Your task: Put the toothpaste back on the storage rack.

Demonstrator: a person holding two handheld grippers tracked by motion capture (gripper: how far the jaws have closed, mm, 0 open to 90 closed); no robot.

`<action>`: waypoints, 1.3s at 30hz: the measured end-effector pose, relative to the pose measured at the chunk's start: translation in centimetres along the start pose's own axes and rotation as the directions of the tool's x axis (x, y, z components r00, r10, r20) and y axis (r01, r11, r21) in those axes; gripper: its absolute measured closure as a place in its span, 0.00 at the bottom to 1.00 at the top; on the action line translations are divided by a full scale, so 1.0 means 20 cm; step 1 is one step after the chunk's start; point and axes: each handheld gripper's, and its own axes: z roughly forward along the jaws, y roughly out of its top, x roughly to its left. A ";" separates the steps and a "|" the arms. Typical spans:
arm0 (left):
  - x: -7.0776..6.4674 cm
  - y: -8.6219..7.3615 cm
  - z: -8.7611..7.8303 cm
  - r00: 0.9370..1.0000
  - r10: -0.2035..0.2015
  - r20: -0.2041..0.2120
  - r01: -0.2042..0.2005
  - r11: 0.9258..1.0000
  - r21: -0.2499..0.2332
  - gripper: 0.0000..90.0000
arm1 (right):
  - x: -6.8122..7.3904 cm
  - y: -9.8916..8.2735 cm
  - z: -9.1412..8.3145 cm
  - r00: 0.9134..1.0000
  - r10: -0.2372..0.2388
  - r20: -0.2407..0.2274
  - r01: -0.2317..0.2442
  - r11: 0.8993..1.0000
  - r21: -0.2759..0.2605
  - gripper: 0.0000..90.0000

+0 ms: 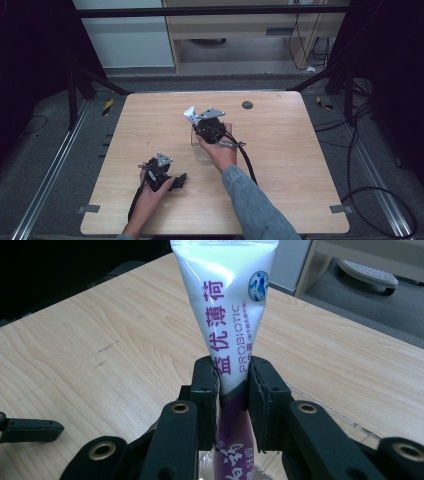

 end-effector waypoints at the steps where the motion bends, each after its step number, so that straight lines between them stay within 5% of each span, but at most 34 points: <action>1: 0.00 0.00 0.00 1.000 0.000 0.000 0.000 1.000 0.000 0.00 | 0.00 0.00 0.00 1.000 -0.002 0.000 0.002 1.000 0.000 0.83; 39: 0.00 0.00 0.00 1.000 0.001 0.000 -0.001 1.000 0.002 0.00 | 0.02 0.00 -0.01 1.000 -0.012 -0.024 0.012 1.000 0.001 0.78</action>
